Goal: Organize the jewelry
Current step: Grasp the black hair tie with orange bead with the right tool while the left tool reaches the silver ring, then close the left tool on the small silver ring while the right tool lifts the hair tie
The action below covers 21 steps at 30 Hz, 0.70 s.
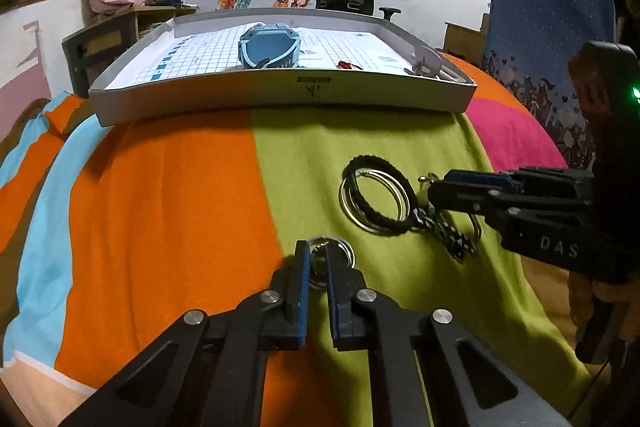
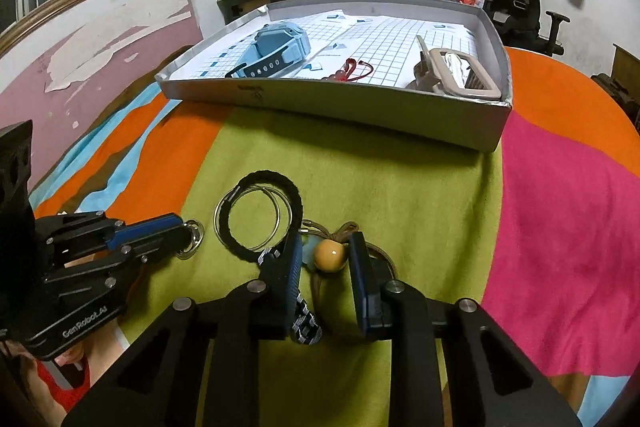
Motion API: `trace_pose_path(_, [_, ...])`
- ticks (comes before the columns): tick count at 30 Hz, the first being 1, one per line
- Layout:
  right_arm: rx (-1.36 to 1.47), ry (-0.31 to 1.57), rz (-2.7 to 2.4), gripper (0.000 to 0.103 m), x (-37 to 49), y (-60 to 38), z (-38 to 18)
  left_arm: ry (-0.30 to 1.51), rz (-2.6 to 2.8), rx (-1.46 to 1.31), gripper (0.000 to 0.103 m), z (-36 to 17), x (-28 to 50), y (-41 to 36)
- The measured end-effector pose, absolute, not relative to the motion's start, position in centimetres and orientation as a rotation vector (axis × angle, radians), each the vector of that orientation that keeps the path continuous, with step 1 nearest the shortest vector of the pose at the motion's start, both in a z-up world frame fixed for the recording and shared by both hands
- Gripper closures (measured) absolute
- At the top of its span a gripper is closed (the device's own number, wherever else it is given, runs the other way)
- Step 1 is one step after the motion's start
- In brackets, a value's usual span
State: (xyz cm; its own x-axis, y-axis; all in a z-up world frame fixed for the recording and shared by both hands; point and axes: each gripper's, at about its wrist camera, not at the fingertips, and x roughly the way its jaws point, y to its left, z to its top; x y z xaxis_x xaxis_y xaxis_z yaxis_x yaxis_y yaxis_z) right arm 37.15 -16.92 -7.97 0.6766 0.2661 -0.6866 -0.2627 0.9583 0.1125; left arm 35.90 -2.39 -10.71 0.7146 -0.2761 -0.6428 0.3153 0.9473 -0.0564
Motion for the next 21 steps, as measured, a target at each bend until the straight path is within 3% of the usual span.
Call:
trace_pose_path(3, [-0.006, 0.758, 0.294, 0.087, 37.0, -16.9, -7.9, 0.702, -0.336, 0.061, 0.098, -10.7, 35.9, -2.5])
trace_pose_path(13, [0.026, 0.708, 0.31, 0.087, 36.4, -17.9, -7.2, 0.73, -0.343, -0.153, 0.098, -10.4, 35.8, 0.0])
trace_pose_path(21, [0.043, 0.638, 0.313, 0.087, 35.8, -18.6, -5.9, 0.684, -0.344, -0.168, 0.098, -9.0, 35.1, -0.2])
